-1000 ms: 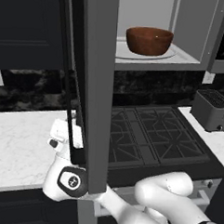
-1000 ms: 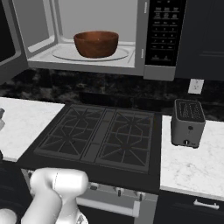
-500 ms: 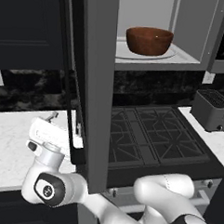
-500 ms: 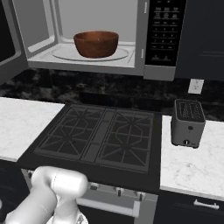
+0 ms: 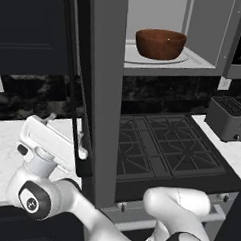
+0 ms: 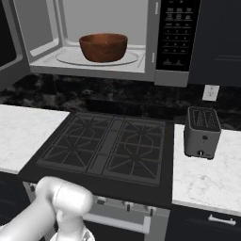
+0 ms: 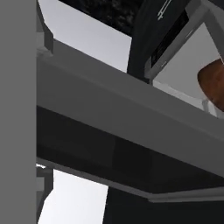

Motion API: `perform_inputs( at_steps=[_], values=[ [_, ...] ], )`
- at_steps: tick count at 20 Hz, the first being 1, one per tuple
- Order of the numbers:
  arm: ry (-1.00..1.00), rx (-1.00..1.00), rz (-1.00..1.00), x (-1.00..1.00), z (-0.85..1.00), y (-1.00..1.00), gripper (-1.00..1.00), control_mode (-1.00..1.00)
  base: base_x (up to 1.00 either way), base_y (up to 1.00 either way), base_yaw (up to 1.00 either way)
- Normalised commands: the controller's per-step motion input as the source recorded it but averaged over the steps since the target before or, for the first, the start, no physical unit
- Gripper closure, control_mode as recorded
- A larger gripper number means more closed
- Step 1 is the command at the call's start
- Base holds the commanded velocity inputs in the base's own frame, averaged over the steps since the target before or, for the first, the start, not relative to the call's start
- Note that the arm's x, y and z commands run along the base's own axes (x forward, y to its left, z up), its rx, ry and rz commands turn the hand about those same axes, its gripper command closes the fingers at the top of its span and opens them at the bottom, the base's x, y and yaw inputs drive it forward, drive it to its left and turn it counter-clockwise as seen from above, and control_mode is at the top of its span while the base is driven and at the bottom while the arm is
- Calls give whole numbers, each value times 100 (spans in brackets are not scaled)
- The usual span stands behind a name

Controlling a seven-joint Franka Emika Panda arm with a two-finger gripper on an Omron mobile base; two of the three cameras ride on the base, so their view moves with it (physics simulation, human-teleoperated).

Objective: Pick the garlic from the sink and place it in the bowl. Then pick the bowl and place it in the microwave. Then close the microwave door and press the start button.

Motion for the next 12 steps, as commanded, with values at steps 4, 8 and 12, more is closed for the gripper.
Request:
perform_inputs(
  at_steps=[4,8,12],
  values=[
    [-11,17,-1,-20,57,-10,-100,-100,0,0,0],
    [-13,16,0,-54,18,-42,-100,-100,0,0,0],
    [-14,17,1,-75,2,-57,-100,-100,0,0,0]
  ],
)
